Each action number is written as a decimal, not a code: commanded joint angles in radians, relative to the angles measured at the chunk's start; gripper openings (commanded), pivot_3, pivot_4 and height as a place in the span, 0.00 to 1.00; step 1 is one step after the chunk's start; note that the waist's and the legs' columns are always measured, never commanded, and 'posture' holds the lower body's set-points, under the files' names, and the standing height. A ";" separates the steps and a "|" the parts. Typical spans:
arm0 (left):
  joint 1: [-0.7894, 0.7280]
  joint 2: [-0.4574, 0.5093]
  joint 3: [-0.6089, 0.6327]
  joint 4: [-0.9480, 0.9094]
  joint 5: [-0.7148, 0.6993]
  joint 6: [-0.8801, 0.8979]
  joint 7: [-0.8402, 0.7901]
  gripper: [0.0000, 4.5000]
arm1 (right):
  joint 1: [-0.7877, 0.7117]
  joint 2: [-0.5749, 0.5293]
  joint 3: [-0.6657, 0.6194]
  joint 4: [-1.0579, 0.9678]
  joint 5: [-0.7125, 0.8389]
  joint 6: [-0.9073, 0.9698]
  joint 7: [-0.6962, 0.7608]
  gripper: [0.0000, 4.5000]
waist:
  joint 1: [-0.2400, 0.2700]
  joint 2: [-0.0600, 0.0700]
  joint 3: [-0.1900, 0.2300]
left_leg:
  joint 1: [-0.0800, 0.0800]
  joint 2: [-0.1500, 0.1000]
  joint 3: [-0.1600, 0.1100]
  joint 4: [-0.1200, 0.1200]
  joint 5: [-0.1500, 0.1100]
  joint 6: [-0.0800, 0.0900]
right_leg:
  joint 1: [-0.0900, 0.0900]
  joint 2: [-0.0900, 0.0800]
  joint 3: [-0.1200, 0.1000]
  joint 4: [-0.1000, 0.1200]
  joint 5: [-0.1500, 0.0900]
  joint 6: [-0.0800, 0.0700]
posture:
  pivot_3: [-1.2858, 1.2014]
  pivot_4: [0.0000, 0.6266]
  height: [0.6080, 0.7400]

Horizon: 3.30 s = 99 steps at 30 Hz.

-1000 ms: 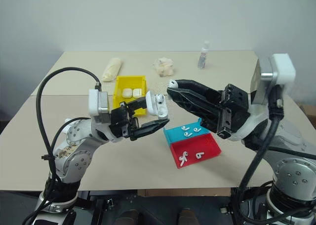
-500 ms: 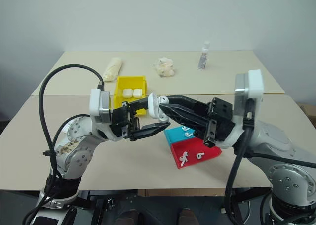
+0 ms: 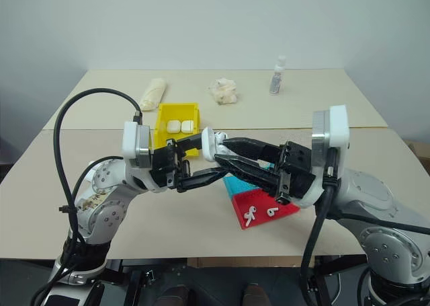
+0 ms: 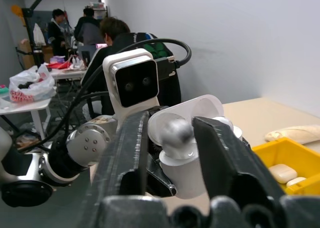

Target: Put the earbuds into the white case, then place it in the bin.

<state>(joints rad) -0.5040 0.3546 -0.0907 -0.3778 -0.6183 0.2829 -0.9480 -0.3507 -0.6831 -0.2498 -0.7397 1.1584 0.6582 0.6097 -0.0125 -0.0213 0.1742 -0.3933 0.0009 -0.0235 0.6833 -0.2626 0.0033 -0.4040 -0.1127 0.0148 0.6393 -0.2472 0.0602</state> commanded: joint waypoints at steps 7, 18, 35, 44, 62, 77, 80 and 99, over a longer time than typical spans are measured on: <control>-0.007 0.013 0.005 -0.007 0.012 -0.017 -0.004 0.62 | 0.047 -0.044 -0.078 -0.041 0.003 -0.080 0.089 0.53 | 0.001 0.000 0.000 | 0.000 0.000 0.000 0.000 0.000 0.000 | 0.000 0.000 0.000 0.000 0.000 0.000 | 0.52 0.24 1.00; -0.051 0.003 -0.091 0.082 0.164 0.014 0.061 0.62 | -0.258 -0.226 -0.005 0.076 0.016 0.020 0.058 0.18 | -0.002 0.000 0.000 | 0.002 0.000 0.001 0.000 0.000 0.000 | 0.001 0.001 0.001 -0.001 0.000 0.000 | 0.52 0.24 1.00; -0.071 -0.034 -0.112 0.056 0.177 0.035 0.077 0.62 | -0.299 -0.290 0.242 0.018 -0.377 -0.015 0.160 0.01 | 0.002 0.000 0.000 | -0.003 0.000 0.000 0.003 -0.001 0.001 | -0.002 0.000 -0.001 0.000 0.000 0.000 | 0.52 0.24 1.00; -0.056 -0.030 -0.105 0.057 0.187 0.020 0.071 0.62 | -0.278 -0.308 0.275 0.011 -0.516 -0.029 0.208 0.01 | 0.002 0.000 0.000 | -0.003 0.000 0.000 0.003 -0.001 0.001 | -0.002 0.000 -0.001 0.001 0.000 0.000 | 0.52 0.24 1.00; -0.051 -0.024 -0.066 0.072 0.179 0.001 0.075 0.62 | -0.258 -0.311 0.099 0.010 -0.396 0.029 0.210 0.01 | 0.002 0.000 0.000 | -0.003 0.000 0.000 0.003 -0.001 0.001 | -0.002 0.000 -0.001 0.001 0.000 0.000 | 0.52 0.24 1.00; -0.081 -0.047 -0.106 0.078 0.220 0.019 0.094 0.62 | -0.337 -0.264 0.316 0.007 -0.550 -0.002 0.182 0.01 | 0.001 0.000 0.000 | -0.004 0.000 0.000 0.003 -0.001 0.001 | -0.002 0.000 -0.001 0.001 0.000 0.000 | 0.52 0.24 1.00; -0.075 -0.037 -0.096 0.068 0.213 0.023 0.090 0.62 | -0.322 -0.267 0.314 0.019 -0.584 -0.007 0.192 0.01 | 0.001 0.000 0.000 | -0.004 0.000 0.000 0.003 -0.001 0.001 | -0.002 0.000 -0.001 0.001 0.000 0.000 | 0.52 0.24 1.00; -0.065 -0.057 0.006 0.173 0.275 -0.086 0.204 0.62 | -0.256 -0.223 -0.057 0.028 -0.331 0.053 0.117 0.01 | 0.003 0.000 0.000 | -0.004 0.000 0.000 0.003 -0.001 0.001 | -0.002 0.000 -0.001 0.001 0.000 0.000 | 0.52 0.24 1.00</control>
<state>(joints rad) -0.5493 0.3041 -0.1279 -0.2125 -0.3750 0.2394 -0.8038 -0.6271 -0.8902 -0.2482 -0.7015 0.8092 0.6912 0.7551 -0.0093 -0.0217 0.1741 -0.3963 0.0011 -0.0239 0.6864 -0.2634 0.0048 -0.4049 -0.1129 0.0138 0.6402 -0.2471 0.0604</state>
